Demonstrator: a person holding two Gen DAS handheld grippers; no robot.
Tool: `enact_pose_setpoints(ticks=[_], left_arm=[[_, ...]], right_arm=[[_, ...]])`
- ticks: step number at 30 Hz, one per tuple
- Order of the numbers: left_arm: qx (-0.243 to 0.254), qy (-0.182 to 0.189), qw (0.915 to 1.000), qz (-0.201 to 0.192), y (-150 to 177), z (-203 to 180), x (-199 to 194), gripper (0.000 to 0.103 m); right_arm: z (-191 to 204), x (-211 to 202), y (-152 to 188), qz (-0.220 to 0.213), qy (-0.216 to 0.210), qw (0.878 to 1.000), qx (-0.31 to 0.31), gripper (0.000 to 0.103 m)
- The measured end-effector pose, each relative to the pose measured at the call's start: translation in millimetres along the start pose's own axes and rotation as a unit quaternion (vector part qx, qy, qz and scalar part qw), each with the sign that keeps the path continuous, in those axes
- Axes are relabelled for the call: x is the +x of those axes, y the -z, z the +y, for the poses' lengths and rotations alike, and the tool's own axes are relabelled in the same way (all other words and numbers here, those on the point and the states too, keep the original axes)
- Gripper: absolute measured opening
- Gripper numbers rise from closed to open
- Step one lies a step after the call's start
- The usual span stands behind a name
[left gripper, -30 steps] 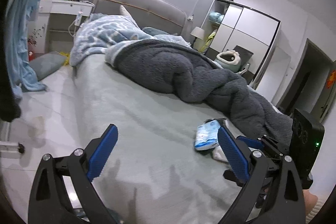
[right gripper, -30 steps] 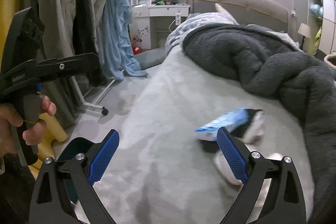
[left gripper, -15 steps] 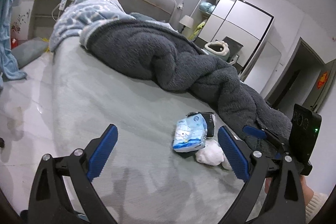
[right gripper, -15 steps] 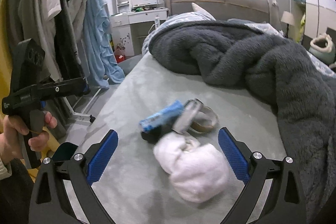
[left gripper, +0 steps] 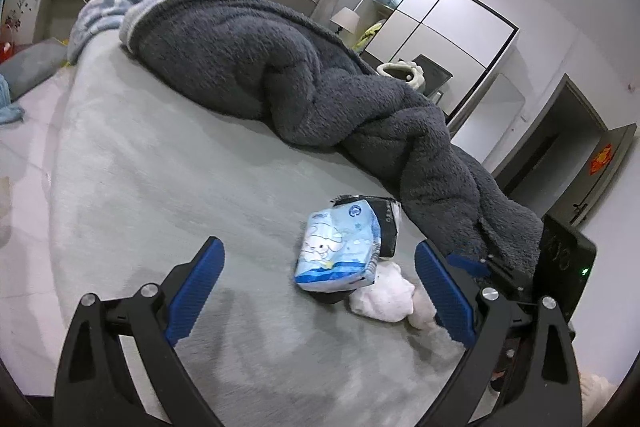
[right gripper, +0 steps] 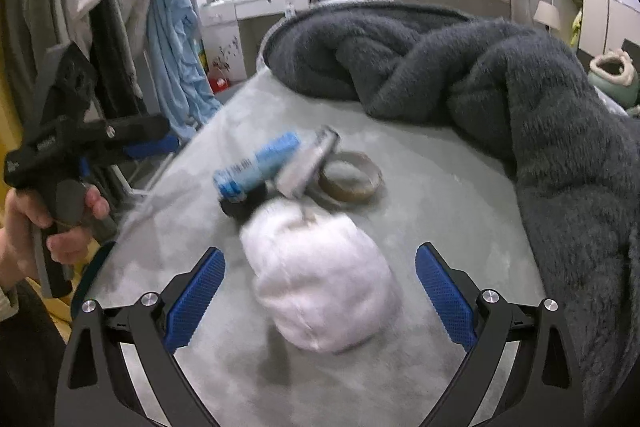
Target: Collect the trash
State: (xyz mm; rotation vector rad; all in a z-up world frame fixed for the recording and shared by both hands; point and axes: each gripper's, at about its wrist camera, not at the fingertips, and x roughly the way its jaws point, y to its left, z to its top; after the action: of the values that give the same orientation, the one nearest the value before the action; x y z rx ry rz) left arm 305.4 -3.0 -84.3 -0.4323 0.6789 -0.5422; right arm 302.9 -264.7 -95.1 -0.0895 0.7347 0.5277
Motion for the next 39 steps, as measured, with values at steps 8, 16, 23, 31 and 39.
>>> enact_pose_setpoints(ticks=[8,16,23,31,39], left_arm=[[-0.014,0.018,0.9993,0.028,7.0,-4.7,28.9,0.097],[-0.042,0.038,0.9969,0.055,15.4,-0.4,51.1,0.097],[-0.074,0.052,0.9945,0.053,16.2,10.0,55.4,0.095],[-0.078,0.055,0.9943,0.047,12.8,10.1,54.9,0.077],[-0.069,0.053,0.9944,0.06,12.9,5.7,59.6,0.062]], right_arm=[[-23.5,-1.4,12.7,0.001,-0.041,0.998,0.039,0.097],[-13.8,6.5,16.2,0.027,-0.057,0.998,0.019,0.067],[-17.2,-2.0,14.1,0.016,-0.064,0.998,0.021,0.059],[-18.6,-19.6,9.2,-0.01,-0.067,0.997,0.025,0.059],[-18.6,-19.8,6.8,-0.011,-0.069,0.997,0.029,0.059]])
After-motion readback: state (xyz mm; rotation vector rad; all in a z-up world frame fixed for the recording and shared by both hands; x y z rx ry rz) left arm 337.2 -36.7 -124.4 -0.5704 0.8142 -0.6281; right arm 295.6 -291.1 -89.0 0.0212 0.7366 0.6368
